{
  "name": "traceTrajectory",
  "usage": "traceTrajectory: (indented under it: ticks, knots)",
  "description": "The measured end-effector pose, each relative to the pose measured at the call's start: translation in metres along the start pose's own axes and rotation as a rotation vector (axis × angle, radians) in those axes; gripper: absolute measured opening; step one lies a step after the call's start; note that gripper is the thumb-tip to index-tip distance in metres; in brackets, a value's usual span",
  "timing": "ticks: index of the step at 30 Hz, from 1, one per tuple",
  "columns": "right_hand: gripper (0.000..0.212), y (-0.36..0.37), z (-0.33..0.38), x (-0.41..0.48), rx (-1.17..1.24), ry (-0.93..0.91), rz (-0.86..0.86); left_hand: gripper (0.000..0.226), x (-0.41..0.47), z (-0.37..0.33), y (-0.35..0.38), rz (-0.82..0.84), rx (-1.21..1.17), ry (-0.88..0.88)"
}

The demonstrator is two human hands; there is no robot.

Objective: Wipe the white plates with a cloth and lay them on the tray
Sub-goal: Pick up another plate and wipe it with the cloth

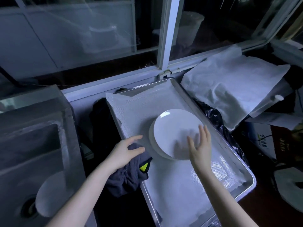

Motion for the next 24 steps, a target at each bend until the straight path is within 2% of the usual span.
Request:
traceTrajectory:
  ticks: [2, 4, 9, 11, 15, 18, 21, 24]
  knots:
    - [0.051, 0.019, 0.032, -0.014, -0.055, -0.185, 0.031, 0.037, -0.015, 0.005, -0.022, -0.074, -0.019, 0.017]
    - [0.044, 0.046, 0.064, -0.032, -0.059, -0.283, 0.136, 0.032, -0.033, 0.012, -0.047, -0.143, -0.054, 0.032]
    - [0.025, 0.129, 0.142, -0.095, -0.021, -0.470, 0.513, 0.028, -0.086, 0.042, -0.121, -0.392, -0.150, 0.051]
    - [0.026, 0.167, 0.166, -0.128, 0.028, -0.496, 0.697, 0.027, -0.111, 0.062, -0.155, -0.540, -0.196, 0.026]
    - [0.047, 0.243, 0.195, -0.195, 0.119, -0.371, 1.017, 0.025, -0.159, 0.111, -0.217, -0.782, -0.448, -0.056]
    - [0.056, 0.297, 0.210, -0.236, 0.145, -0.301, 1.073, 0.029, -0.189, 0.149, -0.248, -0.883, -0.654, -0.097]
    - [0.042, 0.346, 0.218, -0.269, 0.174, -0.182, 1.092, 0.043, -0.215, 0.190, -0.268, -0.922, -0.726, -0.152]
    - [0.033, 0.384, 0.216, -0.297, 0.244, 0.030, 1.093, 0.075, -0.237, 0.230, -0.282, -0.839, -0.666, -0.212]
Point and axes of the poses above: each hand's wrist, its own x-axis towards the middle knuckle, its own y-axis out of the palm, z = x × y, the point moved 4 cm from there along x, towards the middle knuckle, and after that the axes turned 1 degree about z, right-handed, at the moved point
